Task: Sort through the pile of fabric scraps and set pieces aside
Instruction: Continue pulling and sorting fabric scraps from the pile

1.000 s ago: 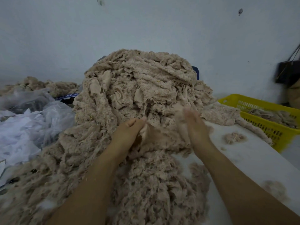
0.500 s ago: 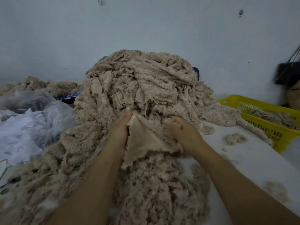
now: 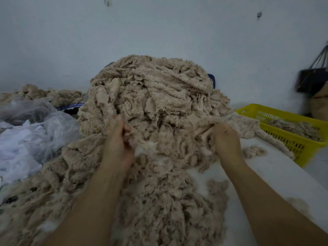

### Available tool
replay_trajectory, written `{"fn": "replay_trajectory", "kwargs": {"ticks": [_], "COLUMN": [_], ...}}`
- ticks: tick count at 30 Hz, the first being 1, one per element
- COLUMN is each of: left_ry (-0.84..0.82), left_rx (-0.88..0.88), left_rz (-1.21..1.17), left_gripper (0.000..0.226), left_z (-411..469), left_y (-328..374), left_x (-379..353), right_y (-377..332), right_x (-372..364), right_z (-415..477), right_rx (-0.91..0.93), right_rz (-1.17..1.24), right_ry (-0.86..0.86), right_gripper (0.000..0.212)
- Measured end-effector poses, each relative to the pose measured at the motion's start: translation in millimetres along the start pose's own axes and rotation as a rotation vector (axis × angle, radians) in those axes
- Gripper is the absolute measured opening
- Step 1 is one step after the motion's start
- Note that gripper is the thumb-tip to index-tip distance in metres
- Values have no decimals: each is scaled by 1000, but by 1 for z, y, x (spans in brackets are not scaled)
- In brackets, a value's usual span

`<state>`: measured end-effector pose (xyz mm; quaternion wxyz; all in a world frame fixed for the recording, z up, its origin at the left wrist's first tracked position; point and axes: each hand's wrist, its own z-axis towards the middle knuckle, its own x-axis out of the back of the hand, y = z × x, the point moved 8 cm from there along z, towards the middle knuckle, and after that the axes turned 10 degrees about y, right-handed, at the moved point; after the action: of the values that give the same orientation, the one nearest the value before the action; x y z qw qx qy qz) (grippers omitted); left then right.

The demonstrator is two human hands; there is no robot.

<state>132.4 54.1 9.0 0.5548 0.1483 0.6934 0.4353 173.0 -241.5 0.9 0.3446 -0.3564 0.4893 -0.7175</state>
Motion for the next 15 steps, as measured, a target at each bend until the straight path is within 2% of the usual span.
{"fn": "replay_trajectory", "kwargs": {"ticks": [3,4,5,7,9,11,15], "left_ry": [-147,-221,-293,-391,-446,-473,-386], "left_rx": [-254,-305,-319,-291,-284,-271,-157], "left_rz": [813,1014,1140,1186,1146,1113,877], "left_gripper": [23,13,16,62,86,87,67], "left_z": [-6,-10,-14,-19,-25,-33,-36], "left_y": [-26,-39,-48,-55,-57,-58,-55], "left_x": [-19,-26,-32,-34,-39,-44,-41], "right_y": [-7,-10,-11,-12,-12,-16,-28], "right_x": [-21,-28,-32,-35,-32,-34,-46], "right_z": [-15,-22,-26,-28,-29,-34,-49], "right_rx": [-16,2,16,26,24,29,17], "right_rz": [204,226,239,246,247,269,323], "right_ry": [-111,-145,-167,-180,-172,-200,-344], "right_gripper": [41,41,41,45,50,56,57]}}
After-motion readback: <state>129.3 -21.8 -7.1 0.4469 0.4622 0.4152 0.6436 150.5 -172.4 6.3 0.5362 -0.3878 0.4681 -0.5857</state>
